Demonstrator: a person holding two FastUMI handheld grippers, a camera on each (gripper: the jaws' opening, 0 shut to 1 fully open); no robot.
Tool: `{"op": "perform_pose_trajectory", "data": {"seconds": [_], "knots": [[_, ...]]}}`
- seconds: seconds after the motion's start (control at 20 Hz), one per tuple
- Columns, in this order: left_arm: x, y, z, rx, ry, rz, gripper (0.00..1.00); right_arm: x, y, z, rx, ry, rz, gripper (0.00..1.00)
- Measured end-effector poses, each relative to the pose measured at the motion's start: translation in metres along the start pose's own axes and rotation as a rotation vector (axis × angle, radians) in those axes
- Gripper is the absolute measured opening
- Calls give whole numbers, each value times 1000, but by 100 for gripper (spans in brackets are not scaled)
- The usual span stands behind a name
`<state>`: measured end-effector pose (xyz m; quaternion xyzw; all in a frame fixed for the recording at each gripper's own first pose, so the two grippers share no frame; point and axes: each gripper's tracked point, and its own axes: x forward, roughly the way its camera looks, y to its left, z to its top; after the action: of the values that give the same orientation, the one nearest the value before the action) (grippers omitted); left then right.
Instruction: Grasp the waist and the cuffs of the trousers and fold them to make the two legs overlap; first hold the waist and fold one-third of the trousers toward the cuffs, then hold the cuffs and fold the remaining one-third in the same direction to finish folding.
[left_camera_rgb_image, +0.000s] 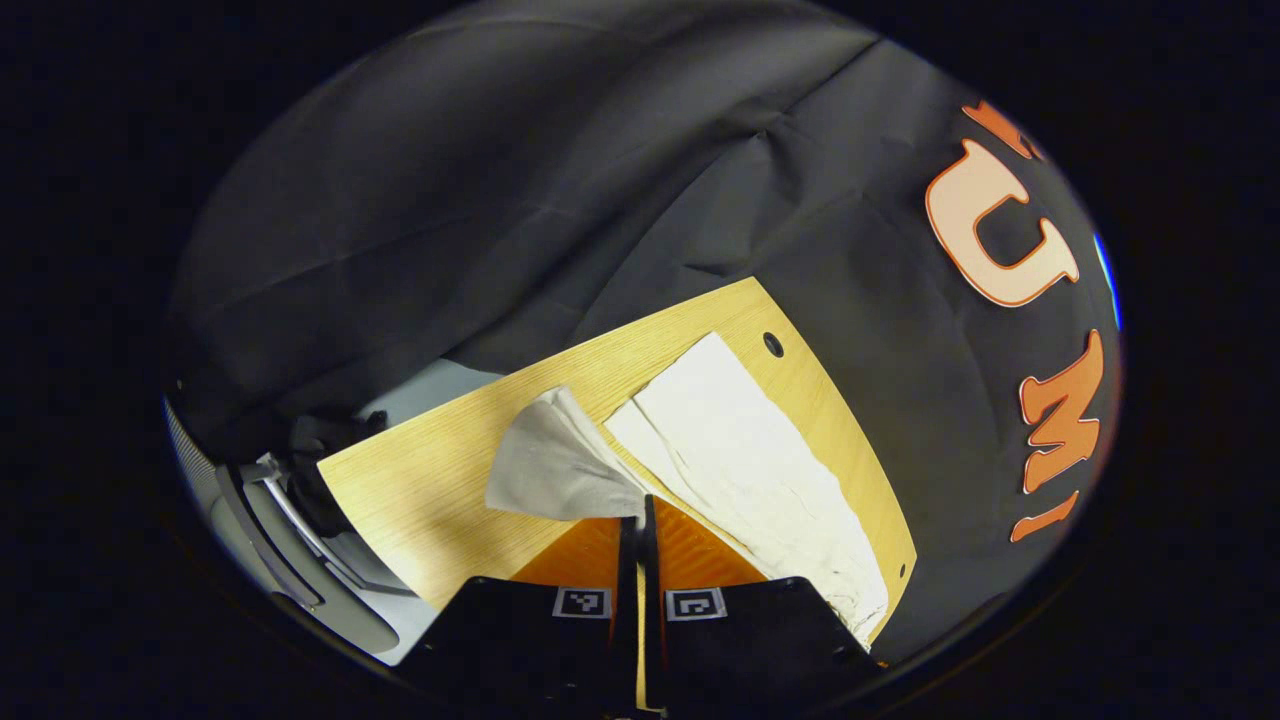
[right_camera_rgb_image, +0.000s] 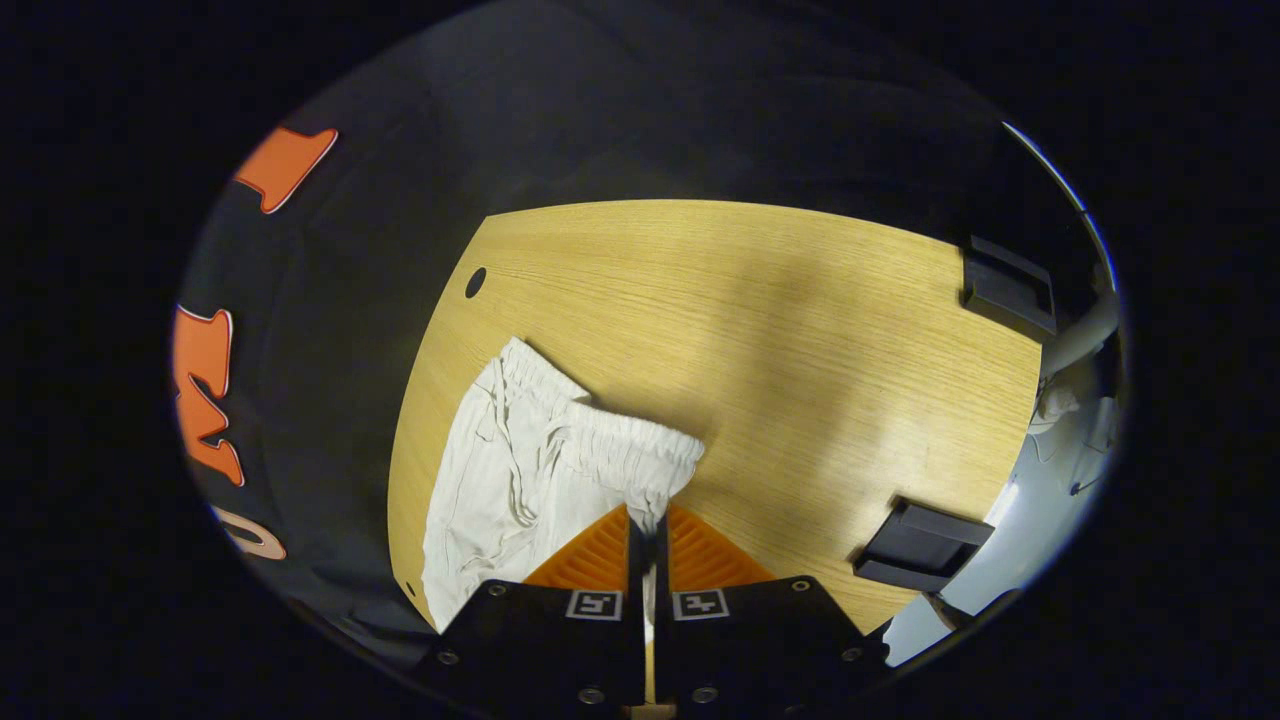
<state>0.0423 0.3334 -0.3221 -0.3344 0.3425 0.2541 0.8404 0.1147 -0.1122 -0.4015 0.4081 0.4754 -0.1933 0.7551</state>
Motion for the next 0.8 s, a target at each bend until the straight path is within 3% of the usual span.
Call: {"op": "perform_pose_trajectory", "data": {"seconds": [0.35, 0.8], "knots": [[23, -29, 30, 22, 16, -42, 6, -17, 25, 9, 30, 1, 30, 4], [70, -66, 70, 117, 61, -76, 6, -21, 89, 27, 56, -33, 72, 4]]}}
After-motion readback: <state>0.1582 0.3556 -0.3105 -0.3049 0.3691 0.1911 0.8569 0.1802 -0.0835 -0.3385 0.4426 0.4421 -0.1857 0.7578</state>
